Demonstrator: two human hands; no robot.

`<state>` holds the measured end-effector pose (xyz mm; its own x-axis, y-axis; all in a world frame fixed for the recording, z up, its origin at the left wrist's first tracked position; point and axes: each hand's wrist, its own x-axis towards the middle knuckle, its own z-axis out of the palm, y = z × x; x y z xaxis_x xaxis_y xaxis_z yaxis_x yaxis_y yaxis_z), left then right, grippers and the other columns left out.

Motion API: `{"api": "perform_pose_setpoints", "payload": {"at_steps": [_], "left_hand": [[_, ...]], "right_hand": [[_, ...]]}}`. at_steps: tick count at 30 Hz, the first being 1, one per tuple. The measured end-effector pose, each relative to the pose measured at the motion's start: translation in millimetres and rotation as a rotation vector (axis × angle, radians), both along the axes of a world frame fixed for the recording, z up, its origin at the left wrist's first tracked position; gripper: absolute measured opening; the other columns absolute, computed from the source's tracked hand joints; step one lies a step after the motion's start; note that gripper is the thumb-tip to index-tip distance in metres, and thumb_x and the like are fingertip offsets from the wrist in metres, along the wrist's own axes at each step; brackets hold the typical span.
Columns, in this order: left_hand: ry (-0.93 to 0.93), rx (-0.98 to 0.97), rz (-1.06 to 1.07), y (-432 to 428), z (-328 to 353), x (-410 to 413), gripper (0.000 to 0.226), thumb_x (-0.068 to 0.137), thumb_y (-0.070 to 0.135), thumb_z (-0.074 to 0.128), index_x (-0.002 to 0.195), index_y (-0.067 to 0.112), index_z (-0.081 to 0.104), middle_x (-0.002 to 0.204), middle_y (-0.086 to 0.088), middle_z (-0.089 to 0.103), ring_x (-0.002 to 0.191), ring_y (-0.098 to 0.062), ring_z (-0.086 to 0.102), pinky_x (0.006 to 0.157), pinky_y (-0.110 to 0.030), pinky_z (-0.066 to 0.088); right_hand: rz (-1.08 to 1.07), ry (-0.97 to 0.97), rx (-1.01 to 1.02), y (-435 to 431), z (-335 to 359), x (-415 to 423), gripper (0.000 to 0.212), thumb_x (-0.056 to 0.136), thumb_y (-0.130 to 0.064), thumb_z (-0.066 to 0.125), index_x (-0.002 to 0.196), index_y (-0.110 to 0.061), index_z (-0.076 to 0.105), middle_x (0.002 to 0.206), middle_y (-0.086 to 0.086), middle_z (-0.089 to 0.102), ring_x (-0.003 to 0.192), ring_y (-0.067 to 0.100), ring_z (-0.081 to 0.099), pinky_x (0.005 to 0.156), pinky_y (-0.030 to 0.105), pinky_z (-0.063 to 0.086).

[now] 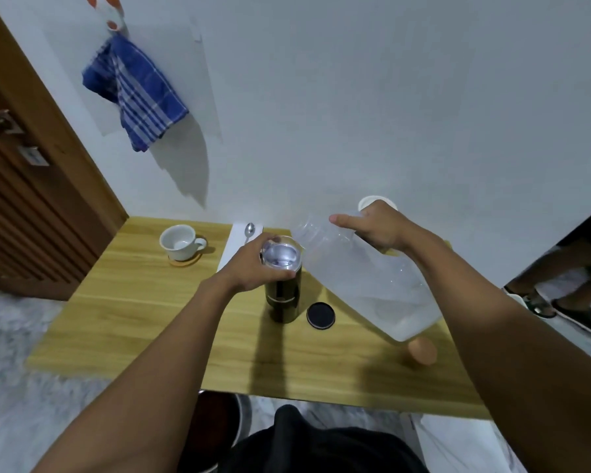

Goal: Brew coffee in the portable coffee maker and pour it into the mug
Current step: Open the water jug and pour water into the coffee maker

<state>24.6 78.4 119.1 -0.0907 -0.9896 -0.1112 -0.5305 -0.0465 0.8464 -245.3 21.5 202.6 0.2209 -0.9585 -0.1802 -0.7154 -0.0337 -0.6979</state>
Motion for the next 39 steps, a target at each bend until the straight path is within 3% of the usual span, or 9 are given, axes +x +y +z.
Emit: {"api": "perform_pose_setpoints", "payload": {"at_steps": [4,9,12,16,21,24,39], "left_hand": [[0.036,0.024,0.032,8,-7,4,0.073,0.06,0.048,0.091,0.122,0.039,0.054,0.113,0.024,0.057,0.087,0.012,0.061,0.063,-0.005,0.046],[0.063,0.032,0.036,10,-7,2,0.079,0.051,0.059,0.086,0.121,0.042,0.054,0.115,0.02,0.059,0.095,0.004,0.062,0.067,-0.008,0.046],[0.068,0.028,0.025,10,-9,2,0.079,0.052,0.059,0.086,0.123,0.042,0.053,0.116,0.021,0.058,0.099,0.001,0.062,0.07,-0.012,0.048],[0.077,0.038,0.02,9,-9,3,0.079,0.053,0.057,0.086,0.123,0.042,0.053,0.115,0.022,0.057,0.098,0.003,0.061,0.071,-0.014,0.047],[0.069,0.034,0.011,9,-11,4,0.076,0.059,0.052,0.089,0.124,0.04,0.051,0.114,0.024,0.055,0.099,0.002,0.059,0.07,-0.015,0.046],[0.067,0.036,0.007,7,-12,5,0.075,0.061,0.051,0.089,0.124,0.041,0.051,0.115,0.024,0.054,0.099,0.001,0.059,0.07,-0.016,0.047],[0.069,0.045,0.004,6,-13,5,0.077,0.063,0.05,0.089,0.127,0.04,0.049,0.114,0.027,0.051,0.1,0.001,0.057,0.07,-0.018,0.046]], "right_hand": [[0.042,0.086,0.01,2,-4,7,0.075,0.063,-0.085,0.063,0.052,-0.02,0.028,0.037,-0.011,0.028,0.034,0.011,0.029,0.051,0.03,0.03],[0.041,0.125,0.013,2,-7,6,0.075,0.058,-0.087,0.065,0.052,-0.02,0.032,0.036,-0.012,0.03,0.031,0.007,0.03,0.052,0.03,0.031],[0.052,0.154,0.005,3,-7,7,0.074,0.057,-0.089,0.064,0.053,-0.02,0.036,0.036,-0.012,0.034,0.039,0.012,0.036,0.053,0.03,0.033],[0.057,0.173,-0.001,5,-6,10,0.074,0.058,-0.088,0.064,0.053,-0.019,0.036,0.034,-0.012,0.033,0.043,0.015,0.037,0.054,0.031,0.034],[0.07,0.214,0.005,7,3,14,0.073,0.062,-0.084,0.065,0.054,-0.02,0.032,0.032,-0.011,0.029,0.028,0.007,0.032,0.051,0.028,0.03],[0.081,0.241,0.003,7,11,18,0.074,0.062,-0.081,0.068,0.054,-0.019,0.029,0.033,-0.011,0.026,0.038,0.014,0.032,0.053,0.029,0.03],[0.123,0.248,0.06,3,23,26,0.071,0.064,-0.074,0.072,0.057,-0.019,0.029,0.039,-0.008,0.025,0.035,0.014,0.025,0.051,0.029,0.026]]}}
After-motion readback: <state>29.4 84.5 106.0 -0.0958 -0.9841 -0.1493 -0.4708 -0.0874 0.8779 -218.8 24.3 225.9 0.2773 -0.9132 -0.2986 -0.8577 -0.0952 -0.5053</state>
